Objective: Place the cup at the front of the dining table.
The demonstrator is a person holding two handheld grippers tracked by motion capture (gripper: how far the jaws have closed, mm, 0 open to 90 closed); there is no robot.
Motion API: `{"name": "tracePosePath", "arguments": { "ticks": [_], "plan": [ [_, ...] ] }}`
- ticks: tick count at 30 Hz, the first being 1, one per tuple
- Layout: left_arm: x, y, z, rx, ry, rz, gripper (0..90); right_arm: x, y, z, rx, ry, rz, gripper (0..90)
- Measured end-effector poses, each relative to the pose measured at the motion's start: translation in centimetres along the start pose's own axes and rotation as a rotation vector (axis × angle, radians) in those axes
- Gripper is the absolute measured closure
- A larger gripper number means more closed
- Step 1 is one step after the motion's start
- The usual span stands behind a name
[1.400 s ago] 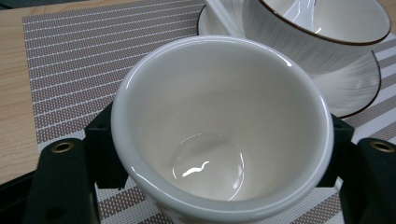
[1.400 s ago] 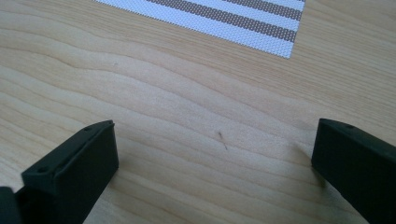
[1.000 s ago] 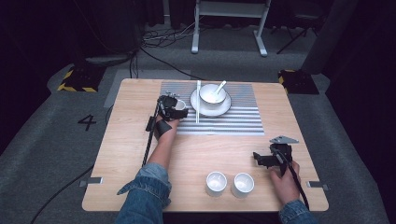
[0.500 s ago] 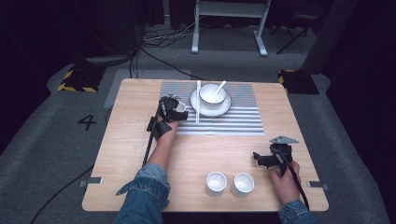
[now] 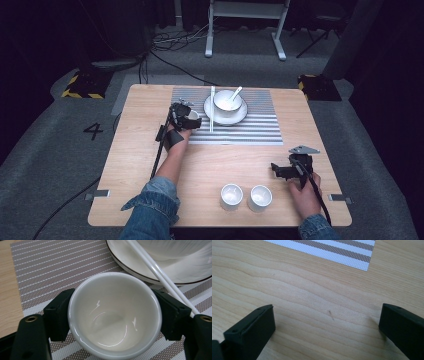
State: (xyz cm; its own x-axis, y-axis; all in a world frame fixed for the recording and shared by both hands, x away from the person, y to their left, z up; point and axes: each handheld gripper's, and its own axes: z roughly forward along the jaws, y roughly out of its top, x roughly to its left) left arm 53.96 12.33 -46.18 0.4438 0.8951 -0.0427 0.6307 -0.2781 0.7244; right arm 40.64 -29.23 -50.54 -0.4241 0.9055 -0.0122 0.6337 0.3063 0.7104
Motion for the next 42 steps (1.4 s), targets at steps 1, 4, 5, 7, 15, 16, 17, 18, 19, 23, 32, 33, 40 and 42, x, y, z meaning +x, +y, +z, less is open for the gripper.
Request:
{"name": "tracePosePath", "arguments": {
  "ticks": [1,4,5,7,15,16,17,18,19,23,32,33,40,42],
  "plan": [
    [0.0,0.0,-0.2,-0.004,0.001,0.002,24.9,0.0,0.0,0.0,0.000,0.000,0.000,0.5],
    [-0.1,0.3,-1.0,-0.027,0.000,-0.001,24.9,0.0,0.0,0.0,0.000,0.000,0.000,0.5],
    [-0.1,0.4,-1.2,-0.038,0.000,0.002,25.0,0.0,0.0,0.0,0.000,0.000,0.000,0.5],
    [-0.1,0.6,-1.8,-0.059,-0.003,0.001,25.4,0.0,0.0,0.0,0.000,0.000,0.000,0.5],
    [-0.9,1.2,-4.3,-0.096,-0.024,0.040,25.8,0.0,0.0,0.0,0.000,0.000,0.000,0.5],
    [-1.0,1.2,-4.6,-0.098,-0.027,0.042,25.8,0.0,0.0,0.0,0.000,0.000,0.000,0.5],
    [-1.2,1.2,-4.8,-0.101,-0.035,0.048,25.9,0.0,0.0,0.0,0.000,0.000,0.000,0.5],
    [-1.2,1.2,-4.8,-0.101,-0.035,0.048,26.2,0.0,0.0,0.0,0.000,0.000,0.000,0.5],
    [-1.4,1.2,-5.3,-0.109,-0.041,0.057,26.2,0.0,0.0,0.0,0.000,0.000,0.000,0.5],
    [-2.0,0.8,-7.0,-0.141,-0.064,0.066,27.1,0.0,0.0,0.0,0.000,0.000,0.000,0.5],
    [-2.7,-0.2,-9.9,-0.142,-0.108,0.087,26.9,0.0,0.0,0.0,0.000,0.000,0.000,0.5],
    [-2.7,-0.3,-10.1,-0.141,-0.114,0.094,26.9,0.0,0.0,0.0,0.000,0.000,0.000,0.5],
    [-4.1,-1.2,-11.5,-0.115,-0.132,0.182,26.3,0.0,0.0,0.0,0.000,0.000,0.000,0.5],
    [-4.6,-1.5,-11.9,-0.108,-0.140,0.216,26.3,0.0,0.0,0.0,0.000,0.000,0.000,0.5]
  ]
}}
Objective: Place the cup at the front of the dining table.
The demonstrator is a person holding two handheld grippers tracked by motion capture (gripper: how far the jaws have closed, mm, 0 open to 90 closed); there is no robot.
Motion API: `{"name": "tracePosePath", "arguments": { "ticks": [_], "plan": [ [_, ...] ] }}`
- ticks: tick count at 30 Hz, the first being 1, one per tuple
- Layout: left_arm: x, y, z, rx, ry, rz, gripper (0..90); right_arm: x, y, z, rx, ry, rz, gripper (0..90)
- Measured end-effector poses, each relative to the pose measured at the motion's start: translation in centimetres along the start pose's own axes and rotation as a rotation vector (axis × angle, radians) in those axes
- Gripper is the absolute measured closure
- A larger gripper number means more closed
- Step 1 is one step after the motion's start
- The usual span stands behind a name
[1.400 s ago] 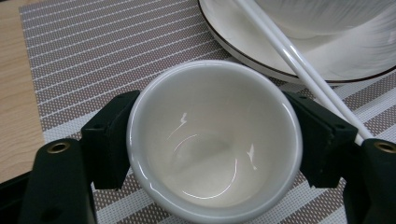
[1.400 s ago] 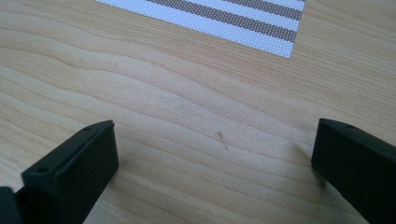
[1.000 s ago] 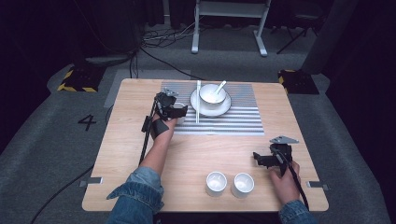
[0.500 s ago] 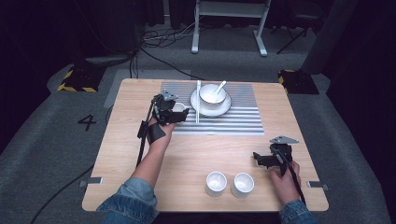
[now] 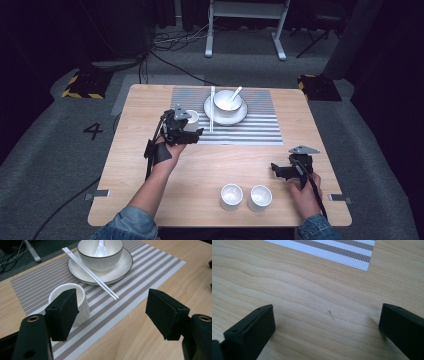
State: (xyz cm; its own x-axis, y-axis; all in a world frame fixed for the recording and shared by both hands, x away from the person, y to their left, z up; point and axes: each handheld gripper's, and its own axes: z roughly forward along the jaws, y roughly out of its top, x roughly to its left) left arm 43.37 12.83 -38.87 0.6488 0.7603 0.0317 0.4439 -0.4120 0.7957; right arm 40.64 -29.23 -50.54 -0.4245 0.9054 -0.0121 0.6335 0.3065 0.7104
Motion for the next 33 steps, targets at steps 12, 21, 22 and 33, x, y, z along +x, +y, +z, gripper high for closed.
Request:
{"name": "tracePosePath", "arguments": {
  "ticks": [12,21,22,33],
  "plan": [
    [-2.2,-1.6,-1.3,0.029,-0.075,0.086,25.8,0.0,0.0,0.0,0.000,0.000,0.000,0.5],
    [-3.0,-4.0,-2.7,0.020,-0.132,0.075,25.2,0.0,0.0,0.0,0.000,0.000,0.000,0.5],
    [-3.1,-4.2,-2.8,0.025,-0.132,0.080,24.5,0.0,0.0,0.0,0.000,0.000,0.000,0.5],
    [-3.7,-6.3,-5.2,0.004,-0.150,0.076,24.1,0.0,0.0,0.0,0.000,0.000,0.000,0.5]
  ]
}}
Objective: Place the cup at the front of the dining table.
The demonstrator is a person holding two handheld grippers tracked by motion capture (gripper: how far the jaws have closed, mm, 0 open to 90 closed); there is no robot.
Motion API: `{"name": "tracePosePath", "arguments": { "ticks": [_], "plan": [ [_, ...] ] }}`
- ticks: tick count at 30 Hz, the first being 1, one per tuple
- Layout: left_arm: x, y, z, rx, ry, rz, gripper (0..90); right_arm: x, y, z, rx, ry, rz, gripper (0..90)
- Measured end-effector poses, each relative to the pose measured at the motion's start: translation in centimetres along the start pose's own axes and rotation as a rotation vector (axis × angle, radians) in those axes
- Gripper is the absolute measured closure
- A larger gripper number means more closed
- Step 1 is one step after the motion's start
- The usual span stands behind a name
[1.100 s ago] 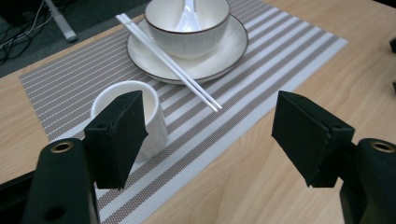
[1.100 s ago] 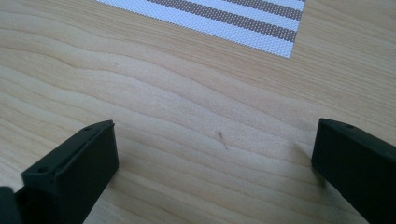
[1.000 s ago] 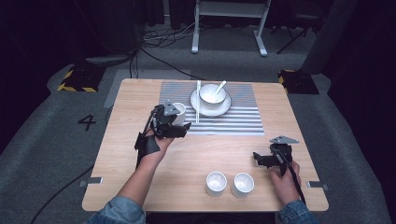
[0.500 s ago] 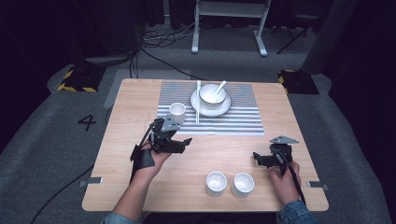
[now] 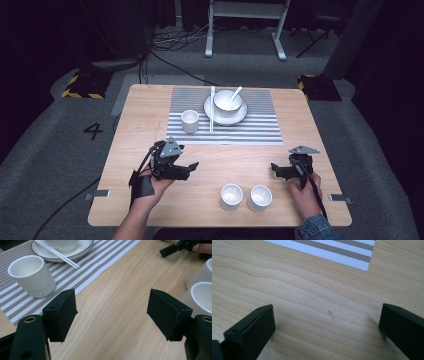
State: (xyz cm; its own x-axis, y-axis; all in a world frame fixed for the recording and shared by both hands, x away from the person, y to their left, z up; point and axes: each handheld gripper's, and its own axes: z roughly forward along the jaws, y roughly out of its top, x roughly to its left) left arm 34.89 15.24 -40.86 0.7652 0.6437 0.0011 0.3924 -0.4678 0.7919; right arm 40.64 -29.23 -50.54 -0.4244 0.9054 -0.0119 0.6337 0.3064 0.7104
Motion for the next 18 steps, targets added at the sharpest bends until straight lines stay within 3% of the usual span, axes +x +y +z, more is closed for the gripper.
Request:
{"name": "tracePosePath", "arguments": {
  "ticks": [13,18],
  "plan": [
    [-1.5,-2.6,-2.0,-0.034,0.002,0.030,23.0,0.0,0.0,0.0,0.000,0.000,0.000,0.5],
    [-1.7,-3.8,-2.2,-0.069,-0.043,-0.010,20.9,0.0,0.0,0.0,0.000,0.001,-0.001,0.5]
  ]
}}
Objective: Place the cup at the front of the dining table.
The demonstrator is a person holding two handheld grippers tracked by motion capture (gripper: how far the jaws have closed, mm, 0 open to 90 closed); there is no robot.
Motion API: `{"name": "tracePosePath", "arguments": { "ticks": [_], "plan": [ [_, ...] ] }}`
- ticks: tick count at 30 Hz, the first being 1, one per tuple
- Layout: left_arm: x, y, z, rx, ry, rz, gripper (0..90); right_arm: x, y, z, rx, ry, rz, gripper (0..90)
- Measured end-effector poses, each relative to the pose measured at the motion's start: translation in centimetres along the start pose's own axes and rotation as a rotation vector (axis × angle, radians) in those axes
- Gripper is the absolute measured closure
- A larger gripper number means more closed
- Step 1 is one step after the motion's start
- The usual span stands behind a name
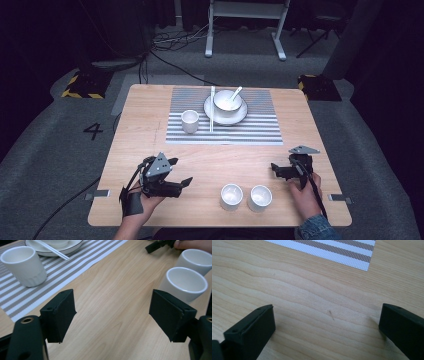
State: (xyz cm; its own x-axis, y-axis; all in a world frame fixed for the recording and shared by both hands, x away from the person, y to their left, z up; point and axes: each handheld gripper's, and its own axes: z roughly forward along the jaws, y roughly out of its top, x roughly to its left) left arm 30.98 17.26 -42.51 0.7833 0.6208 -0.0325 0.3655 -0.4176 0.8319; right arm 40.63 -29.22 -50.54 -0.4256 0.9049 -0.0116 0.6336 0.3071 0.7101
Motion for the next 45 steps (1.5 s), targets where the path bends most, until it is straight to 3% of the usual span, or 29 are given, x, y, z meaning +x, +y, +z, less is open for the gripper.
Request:
{"name": "tracePosePath", "arguments": {
  "ticks": [7,10,14,22,26,29,36,40,45],
  "plan": [
    [-0.3,-1.5,-0.1,-0.013,0.007,-0.006,18.3,0.0,0.0,0.0,0.000,0.001,0.000,0.5],
    [-0.1,-2.6,0.1,0.001,0.012,-0.046,17.5,0.0,0.0,0.0,0.000,0.000,-0.001,0.5],
    [0.1,-3.5,0.5,0.043,0.027,-0.083,16.8,0.0,0.0,0.0,0.000,0.000,-0.001,0.5],
    [0.0,-4.3,1.4,0.138,0.058,-0.085,15.7,0.0,0.0,0.0,0.000,0.001,0.000,0.5],
    [0.2,-4.7,2.0,0.203,0.067,-0.121,15.7,0.0,0.0,0.0,0.000,0.000,0.000,0.5],
    [0.4,-5.1,2.3,0.242,0.087,-0.125,15.7,0.0,0.0,0.0,0.000,0.000,0.000,0.5],
    [0.5,-5.7,2.8,0.281,0.116,-0.124,15.8,0.0,0.0,0.0,0.000,0.000,0.000,0.5],
    [0.5,-5.9,3.3,0.332,0.124,-0.122,15.8,0.0,0.0,0.0,0.000,0.000,-0.001,0.5],
    [0.5,-6.1,3.4,0.325,0.124,-0.110,15.0,0.0,0.0,0.0,0.000,0.004,-0.007,0.5]
  ]
}}
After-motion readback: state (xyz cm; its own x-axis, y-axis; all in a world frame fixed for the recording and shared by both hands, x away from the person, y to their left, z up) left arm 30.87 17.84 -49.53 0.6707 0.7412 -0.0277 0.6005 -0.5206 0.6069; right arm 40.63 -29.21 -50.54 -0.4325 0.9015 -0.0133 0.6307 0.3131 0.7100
